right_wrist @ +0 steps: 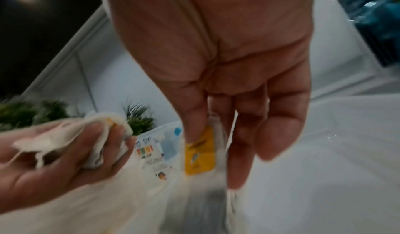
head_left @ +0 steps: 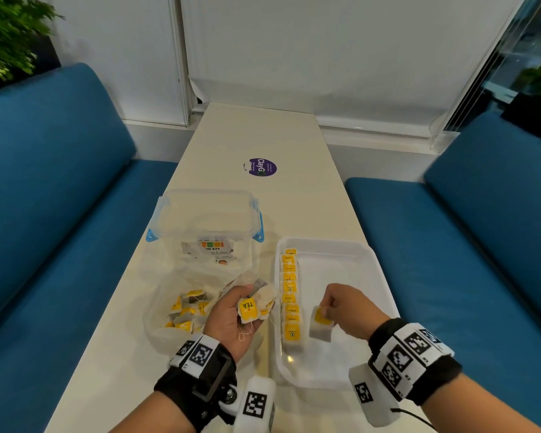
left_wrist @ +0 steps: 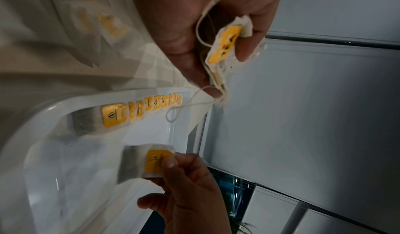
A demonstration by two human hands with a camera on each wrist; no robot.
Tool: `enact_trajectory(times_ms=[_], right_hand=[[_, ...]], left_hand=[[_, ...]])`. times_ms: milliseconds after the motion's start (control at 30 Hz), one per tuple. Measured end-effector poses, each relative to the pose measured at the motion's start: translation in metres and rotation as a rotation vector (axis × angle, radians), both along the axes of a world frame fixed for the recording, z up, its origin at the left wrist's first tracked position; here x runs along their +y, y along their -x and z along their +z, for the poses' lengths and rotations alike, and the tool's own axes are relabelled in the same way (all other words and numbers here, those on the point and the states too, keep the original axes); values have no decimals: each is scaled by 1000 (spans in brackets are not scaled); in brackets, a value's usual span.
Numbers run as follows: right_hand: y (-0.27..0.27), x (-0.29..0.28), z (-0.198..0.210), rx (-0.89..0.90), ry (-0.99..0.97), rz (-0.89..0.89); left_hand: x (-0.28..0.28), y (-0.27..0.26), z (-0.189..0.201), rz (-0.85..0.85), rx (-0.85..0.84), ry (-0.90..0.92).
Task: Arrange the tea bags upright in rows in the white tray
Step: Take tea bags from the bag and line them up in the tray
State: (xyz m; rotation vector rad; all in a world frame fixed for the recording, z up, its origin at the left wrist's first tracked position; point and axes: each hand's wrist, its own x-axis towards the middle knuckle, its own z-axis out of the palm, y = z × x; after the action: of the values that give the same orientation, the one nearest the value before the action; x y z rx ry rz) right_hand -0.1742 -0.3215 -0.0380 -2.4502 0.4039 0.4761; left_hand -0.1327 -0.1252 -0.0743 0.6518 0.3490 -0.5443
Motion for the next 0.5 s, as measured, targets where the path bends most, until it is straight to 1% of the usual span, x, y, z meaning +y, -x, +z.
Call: enact_trajectory(times_ms=[100,267,367,400,467,500], right_hand=[[-2,12,-5,158,61,175],[-10,37,-13,324,100,374],[-19,47,-21,445,162,422],[-21,49,-23,440,198,423],[-27,52,-27,410,252,365],[-30,54,-29,435,300,361]], left_hand=[[0,0,1,-1,-2,7],[1,2,5,-7,-8,3],[2,3,7,-21,-14,8],[2,3,8,-23,-11,7],[2,4,7,-20,-2,16],[3,4,6,-21,6,21]])
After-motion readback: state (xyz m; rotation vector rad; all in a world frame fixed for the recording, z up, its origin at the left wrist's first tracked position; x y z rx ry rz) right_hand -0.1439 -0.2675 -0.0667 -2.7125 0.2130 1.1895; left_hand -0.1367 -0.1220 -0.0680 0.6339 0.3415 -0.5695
